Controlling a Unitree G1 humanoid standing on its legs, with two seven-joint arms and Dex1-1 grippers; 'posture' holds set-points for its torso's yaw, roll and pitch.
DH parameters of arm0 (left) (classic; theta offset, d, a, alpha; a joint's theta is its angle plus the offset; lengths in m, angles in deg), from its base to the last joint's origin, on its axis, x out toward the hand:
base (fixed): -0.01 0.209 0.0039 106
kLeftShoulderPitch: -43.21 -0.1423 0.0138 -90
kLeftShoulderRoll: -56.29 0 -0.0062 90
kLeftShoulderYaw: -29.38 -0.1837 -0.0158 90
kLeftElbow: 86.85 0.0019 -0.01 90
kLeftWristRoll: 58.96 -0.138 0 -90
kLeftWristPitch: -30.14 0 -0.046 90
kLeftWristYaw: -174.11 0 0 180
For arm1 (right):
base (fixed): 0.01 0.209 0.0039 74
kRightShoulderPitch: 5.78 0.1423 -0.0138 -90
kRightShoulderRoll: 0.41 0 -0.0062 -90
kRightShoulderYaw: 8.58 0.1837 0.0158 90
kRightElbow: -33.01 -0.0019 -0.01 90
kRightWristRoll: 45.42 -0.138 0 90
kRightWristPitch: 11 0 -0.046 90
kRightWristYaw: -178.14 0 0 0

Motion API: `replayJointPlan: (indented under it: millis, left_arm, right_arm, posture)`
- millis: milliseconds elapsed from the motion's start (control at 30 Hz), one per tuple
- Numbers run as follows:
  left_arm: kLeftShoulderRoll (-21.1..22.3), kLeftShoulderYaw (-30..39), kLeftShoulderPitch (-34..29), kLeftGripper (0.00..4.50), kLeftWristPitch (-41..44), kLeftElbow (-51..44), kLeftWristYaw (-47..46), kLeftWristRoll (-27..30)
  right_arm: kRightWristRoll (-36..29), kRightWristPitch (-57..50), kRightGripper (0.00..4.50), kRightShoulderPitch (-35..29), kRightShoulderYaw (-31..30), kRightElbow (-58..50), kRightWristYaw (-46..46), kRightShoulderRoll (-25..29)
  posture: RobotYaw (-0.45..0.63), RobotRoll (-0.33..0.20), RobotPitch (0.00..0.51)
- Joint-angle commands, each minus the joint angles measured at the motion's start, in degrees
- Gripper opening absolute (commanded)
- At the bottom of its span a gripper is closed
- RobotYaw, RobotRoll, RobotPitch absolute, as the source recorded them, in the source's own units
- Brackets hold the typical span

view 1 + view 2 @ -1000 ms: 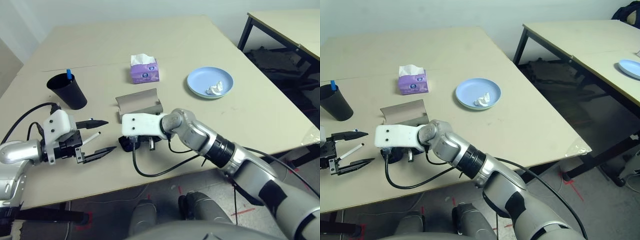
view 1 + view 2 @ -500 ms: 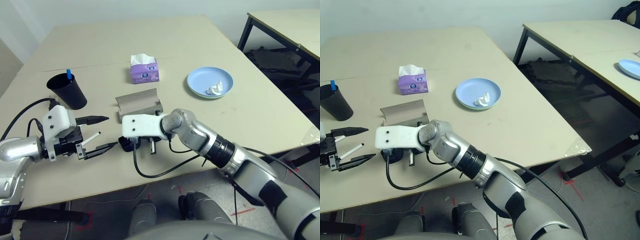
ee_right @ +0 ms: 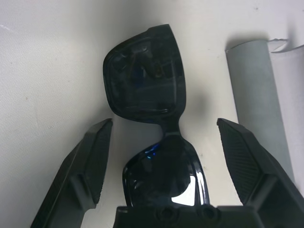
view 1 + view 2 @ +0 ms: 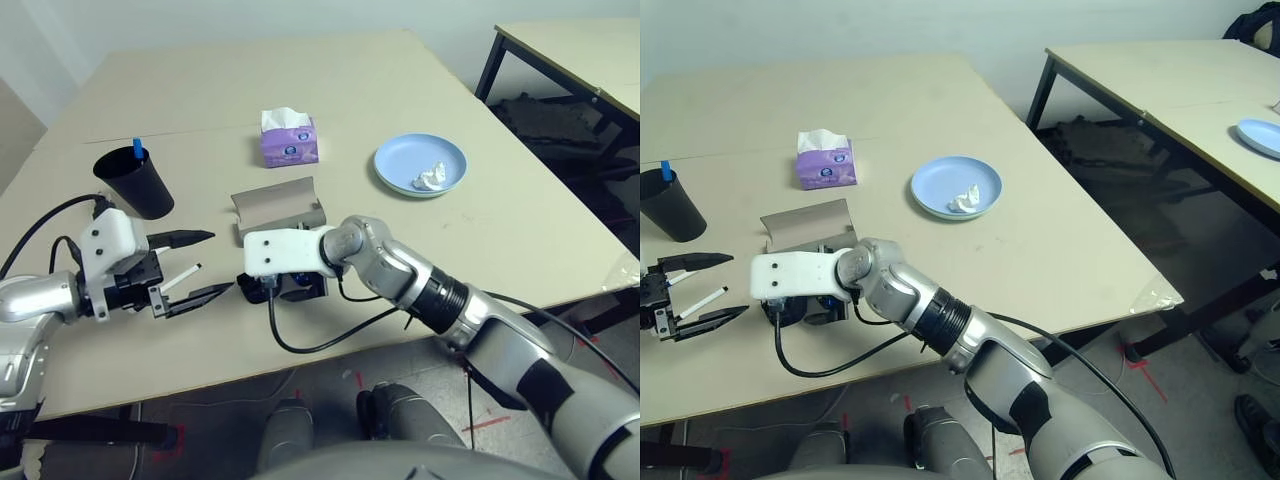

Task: Organize and tidy the items on the table.

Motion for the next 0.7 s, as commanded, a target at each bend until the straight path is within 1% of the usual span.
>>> replayJointPlan:
  millis: [33, 100, 167, 200, 267, 333, 400, 533, 567, 700]
  left_arm:
    - [0.4, 0.4, -0.5, 4.5, 0.3, -0.8, 0.2, -0.1]
    - [0.4, 0.5, -0.5, 4.5, 0.3, -0.8, 0.2, -0.1]
    - [0.4, 0.5, -0.6, 4.5, 0.3, -0.9, 0.1, -0.1]
    - [0.4, 0.5, -0.6, 4.5, 0.3, -1.0, 0.1, -0.1]
    - [0.5, 0.5, -0.6, 4.5, 0.3, -1.0, 0.2, 0.0]
    - [0.5, 0.5, -0.6, 4.5, 0.3, -1.1, 0.2, 0.0]
    - [0.4, 0.5, -0.6, 4.5, 0.4, -1.2, 0.2, 0.0]
    - [0.4, 0.5, -0.7, 4.5, 0.5, -1.4, 0.1, 0.1]
    - [0.3, 0.5, -0.7, 4.5, 0.6, -1.5, 0.0, 0.1]
    - [0.2, 0.5, -0.7, 4.5, 0.6, -1.5, 0.0, 0.1]
  right_arm:
    - [1.1, 1.1, 4.48, -0.5, -1.0, 1.0, 0.4, -0.2]
    - [1.2, 1.2, 4.48, -0.6, -1.0, 1.1, 0.6, -0.2]
    - [1.3, 1.1, 4.21, -0.7, -0.8, 1.1, 0.8, -0.3]
    - [1.3, 1.1, 3.98, -0.7, -0.8, 1.1, 0.9, -0.4]
    - [1.2, 1.0, 3.4, -0.8, -0.6, 1.1, 1.0, -0.5]
    - [1.1, 0.8, 2.68, -0.8, -0.5, 0.8, 1.2, -0.6]
    - [1.0, 0.7, 1.84, -0.9, -0.4, 0.6, 1.4, -0.5]
    - [1.1, 0.5, 0.46, -1.0, -0.3, 0.2, 1.7, -0.4]
    - [1.2, 0.4, 0.22, -1.0, -0.3, 0.0, 1.9, -0.4]
    - [1.5, 0.2, 0.17, -0.3, 0.0, -0.6, 2.9, 0.3]
  posture:
    - [0.02, 0.0, 0.089]
    - [0.02, 0.0, 0.089]
    - [0.02, 0.0, 0.089]
    - [0.02, 0.0, 0.089]
    - [0.02, 0.0, 0.09]
    - [0.02, 0.0, 0.09]
    - [0.02, 0.0, 0.091]
    - [0.02, 0.0, 0.093]
    - [0.02, 0.0, 0.092]
    - [0.02, 0.0, 0.092]
